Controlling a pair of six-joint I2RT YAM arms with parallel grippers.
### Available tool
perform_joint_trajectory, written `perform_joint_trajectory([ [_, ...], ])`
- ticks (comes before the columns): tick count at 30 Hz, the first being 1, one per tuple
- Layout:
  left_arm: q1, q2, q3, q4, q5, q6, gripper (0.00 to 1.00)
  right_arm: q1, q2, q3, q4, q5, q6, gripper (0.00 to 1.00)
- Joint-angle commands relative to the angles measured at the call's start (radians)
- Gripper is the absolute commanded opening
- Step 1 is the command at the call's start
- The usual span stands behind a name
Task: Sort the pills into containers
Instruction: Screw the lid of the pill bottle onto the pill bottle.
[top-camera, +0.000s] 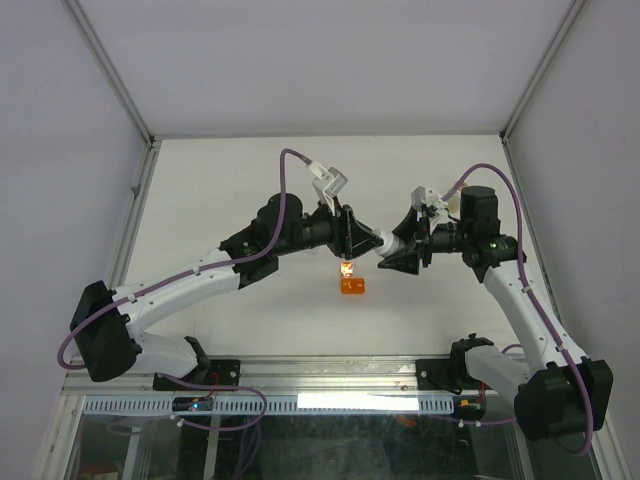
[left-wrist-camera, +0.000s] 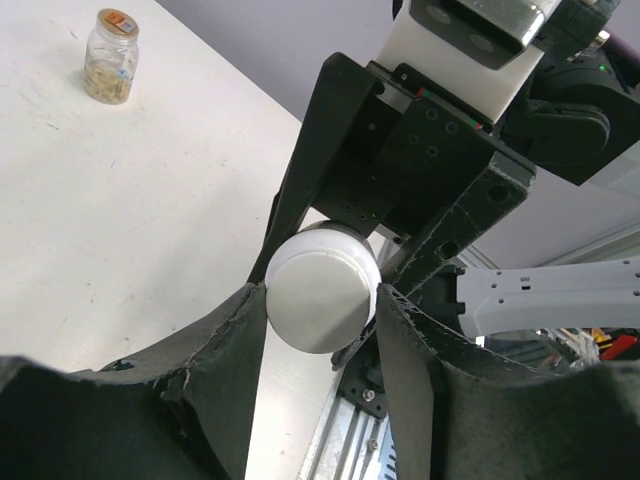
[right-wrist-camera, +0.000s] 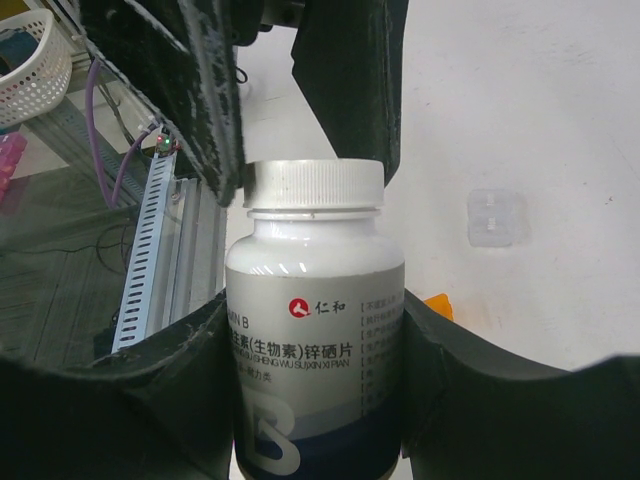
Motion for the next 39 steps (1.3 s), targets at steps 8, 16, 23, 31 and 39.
perform_joint_trajectory([
  [8,-0.011,0.023,0.058,0.002,0.118,0.044,0.26,-0.001,-0.004,0.034,0.038,-0.005,0.000,0.00],
  [16,-0.008,0.040,-0.009,0.149,0.491,0.326,0.13,-0.001,-0.009,0.034,0.038,-0.007,0.000,0.00],
  [23,-0.002,0.032,-0.049,0.063,0.770,0.878,0.15,-0.003,-0.013,0.035,0.038,-0.009,0.001,0.00],
  [31,0.078,0.059,-0.027,0.286,0.714,0.657,0.72,-0.002,-0.014,0.036,0.037,-0.010,0.000,0.00],
  [39,0.083,-0.035,-0.273,0.790,0.417,0.276,0.99,-0.003,-0.017,0.036,0.032,-0.014,-0.005,0.00],
])
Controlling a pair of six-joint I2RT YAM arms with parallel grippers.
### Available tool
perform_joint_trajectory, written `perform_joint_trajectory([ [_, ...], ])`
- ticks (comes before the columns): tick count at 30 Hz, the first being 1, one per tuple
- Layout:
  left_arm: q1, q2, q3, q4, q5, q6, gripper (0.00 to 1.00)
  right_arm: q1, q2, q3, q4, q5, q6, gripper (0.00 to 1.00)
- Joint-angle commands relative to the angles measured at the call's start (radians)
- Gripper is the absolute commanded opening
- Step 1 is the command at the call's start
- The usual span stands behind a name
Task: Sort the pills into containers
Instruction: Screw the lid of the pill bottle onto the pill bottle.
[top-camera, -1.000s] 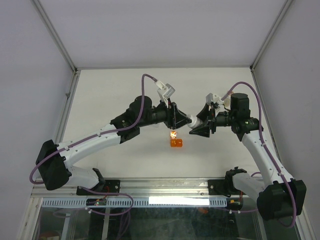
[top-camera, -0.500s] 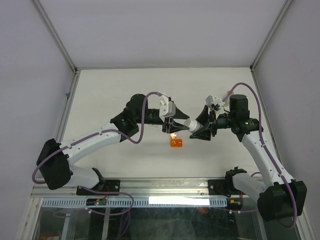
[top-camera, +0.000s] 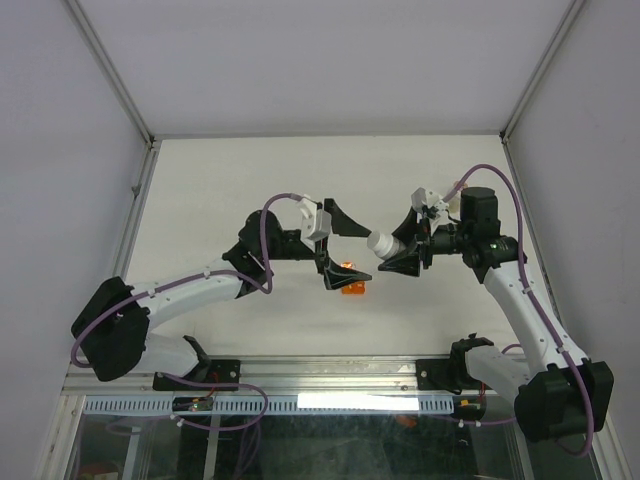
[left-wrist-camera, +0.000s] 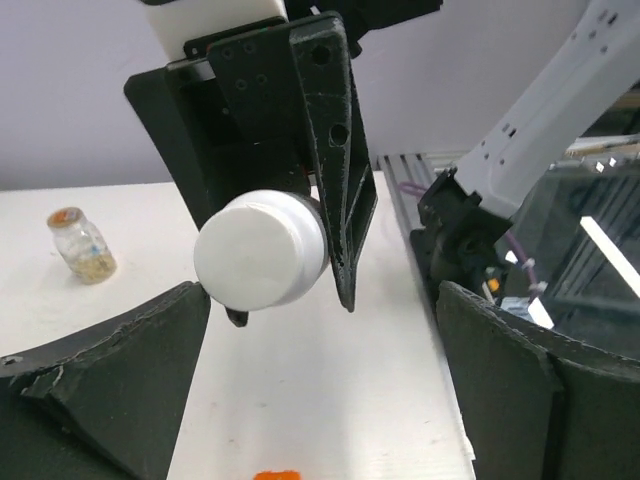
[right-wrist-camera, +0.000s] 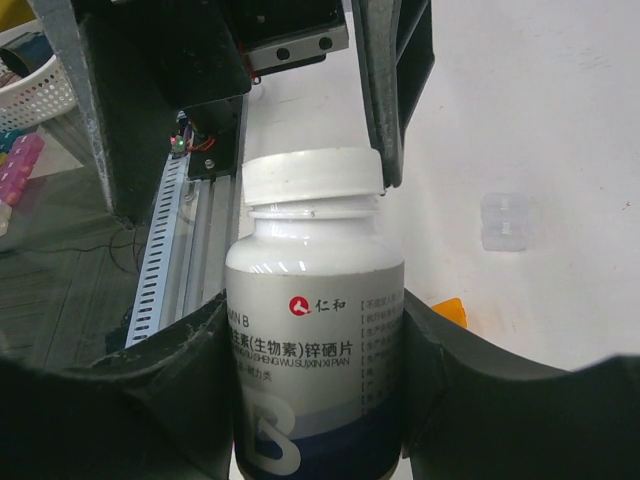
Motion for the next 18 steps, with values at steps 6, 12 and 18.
perform_joint_trajectory([
  [6,-0.007,-0.150,-0.133,0.286,-0.261,-0.424,0.99,-0.003,-0.010,0.036,0.052,0.010,-0.003,0.00],
  [12,-0.007,-0.200,-0.189,0.261,-0.363,-0.542,0.99,-0.003,-0.009,0.036,0.052,0.010,-0.003,0.00],
  [18,-0.010,-0.217,-0.077,-0.070,-0.431,-0.584,0.83,-0.003,-0.007,0.035,0.052,0.009,-0.004,0.00],
])
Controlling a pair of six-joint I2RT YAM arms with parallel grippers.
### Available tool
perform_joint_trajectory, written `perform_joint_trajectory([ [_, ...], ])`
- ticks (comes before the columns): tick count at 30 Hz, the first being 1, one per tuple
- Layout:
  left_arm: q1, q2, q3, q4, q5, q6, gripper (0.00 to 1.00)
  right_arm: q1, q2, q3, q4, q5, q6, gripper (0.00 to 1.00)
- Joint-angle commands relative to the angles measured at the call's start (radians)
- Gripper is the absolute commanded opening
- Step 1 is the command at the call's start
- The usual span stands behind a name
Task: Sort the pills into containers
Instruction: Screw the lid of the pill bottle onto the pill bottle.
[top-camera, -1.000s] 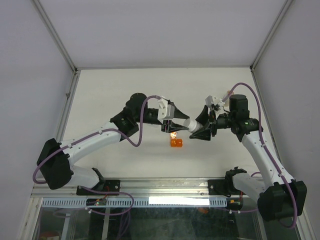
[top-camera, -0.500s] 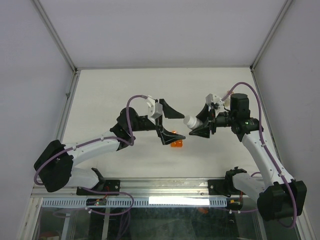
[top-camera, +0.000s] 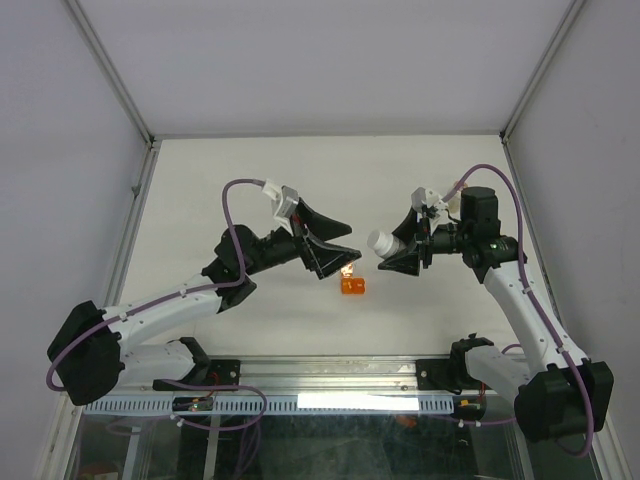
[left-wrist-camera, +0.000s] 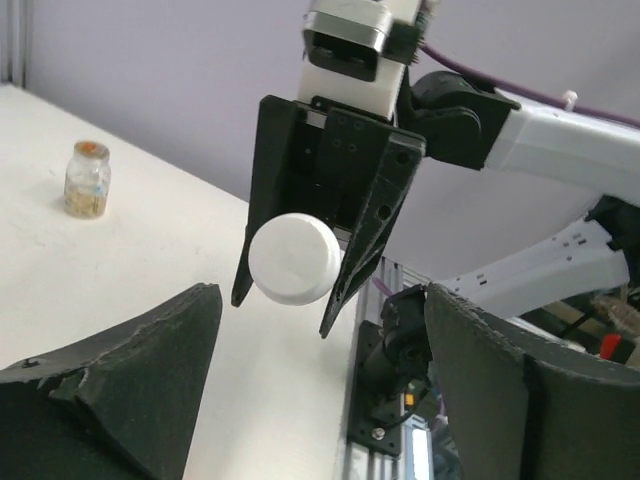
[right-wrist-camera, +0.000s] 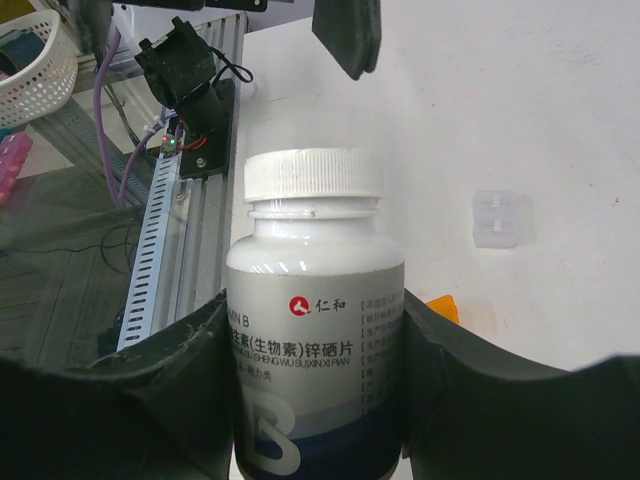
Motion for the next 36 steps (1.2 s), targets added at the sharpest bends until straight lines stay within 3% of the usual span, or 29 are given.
perform_joint_trajectory([
  [1,-0.015,-0.019,0.126,-0.243,-0.082,-0.090,0.77,-0.003,-0.006,0.036,0.044,-0.008,-0.004,0.00],
  [4,-0.049,0.001,0.206,-0.391,-0.134,-0.070,0.68,-0.003,-0.006,0.036,0.044,-0.007,-0.004,0.00],
  [7,-0.076,0.018,0.244,-0.462,-0.172,-0.047,0.67,-0.003,-0.005,0.035,0.045,-0.006,-0.004,0.00],
  [10,-0.082,0.038,0.272,-0.480,-0.162,-0.041,0.66,-0.003,-0.004,0.035,0.045,-0.006,-0.004,0.00],
  [21,-0.094,0.116,0.356,-0.505,-0.108,-0.025,0.43,-0.003,-0.006,0.035,0.045,-0.005,-0.004,0.00],
  [31,-0.096,0.097,0.368,-0.526,-0.153,-0.005,0.41,-0.003,-0.007,0.036,0.045,-0.005,-0.004,0.00],
  [36,-0.096,0.115,0.390,-0.547,-0.166,0.003,0.32,-0.003,-0.007,0.035,0.044,-0.006,-0.004,0.00],
])
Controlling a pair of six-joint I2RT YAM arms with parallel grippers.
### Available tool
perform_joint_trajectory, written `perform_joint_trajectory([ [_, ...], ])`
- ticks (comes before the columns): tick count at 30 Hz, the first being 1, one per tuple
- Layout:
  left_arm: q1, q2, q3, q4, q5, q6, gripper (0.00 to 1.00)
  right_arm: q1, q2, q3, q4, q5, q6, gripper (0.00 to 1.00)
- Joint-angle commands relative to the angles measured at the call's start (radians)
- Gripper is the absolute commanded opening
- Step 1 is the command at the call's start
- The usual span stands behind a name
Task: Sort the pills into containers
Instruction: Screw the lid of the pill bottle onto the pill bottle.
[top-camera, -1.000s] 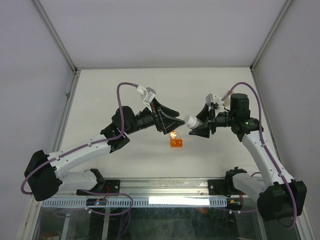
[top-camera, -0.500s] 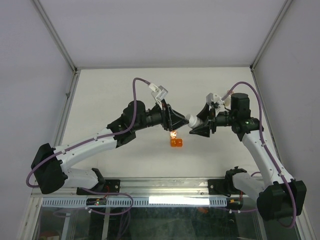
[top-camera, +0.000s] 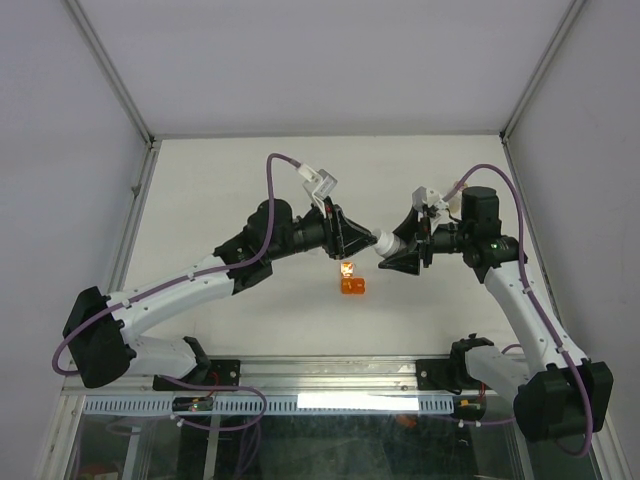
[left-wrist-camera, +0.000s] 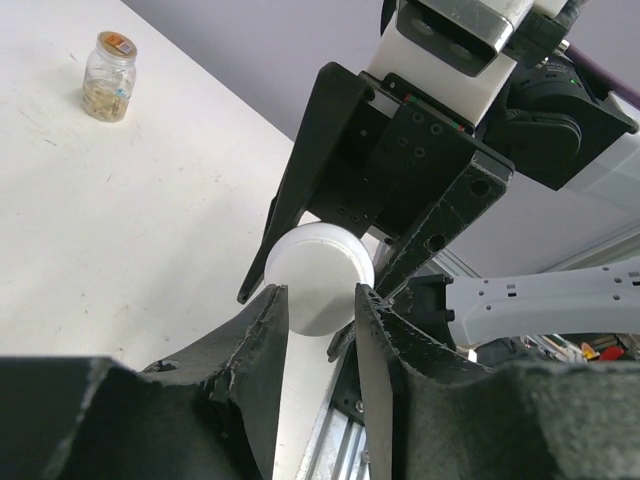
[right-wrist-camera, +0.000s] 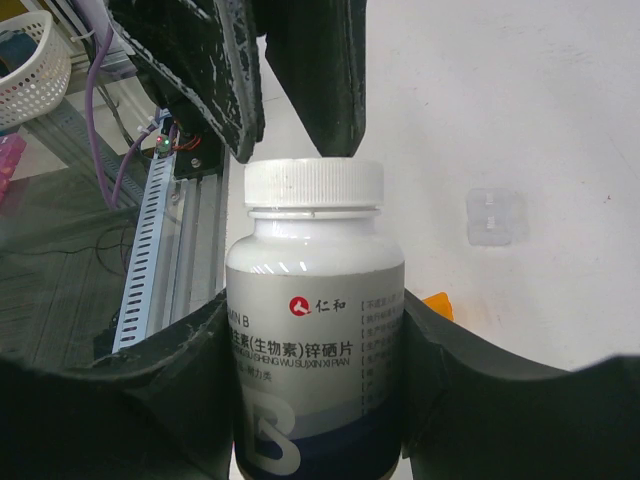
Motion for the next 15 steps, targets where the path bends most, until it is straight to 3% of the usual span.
perform_joint_trajectory([
  [1,-0.015,0.005,0.072,-0.002,-0.018,0.028,0.30,-0.001,-0.008,0.035,0.041,-0.012,-0.004,0.00],
  [8,-0.015,0.061,0.129,-0.041,0.022,0.043,0.21,-0.001,-0.008,0.034,0.041,-0.013,-0.004,0.00],
  [15,-0.016,0.073,0.134,-0.066,0.024,0.049,0.22,0.000,-0.009,0.036,0.042,-0.015,-0.003,0.00],
])
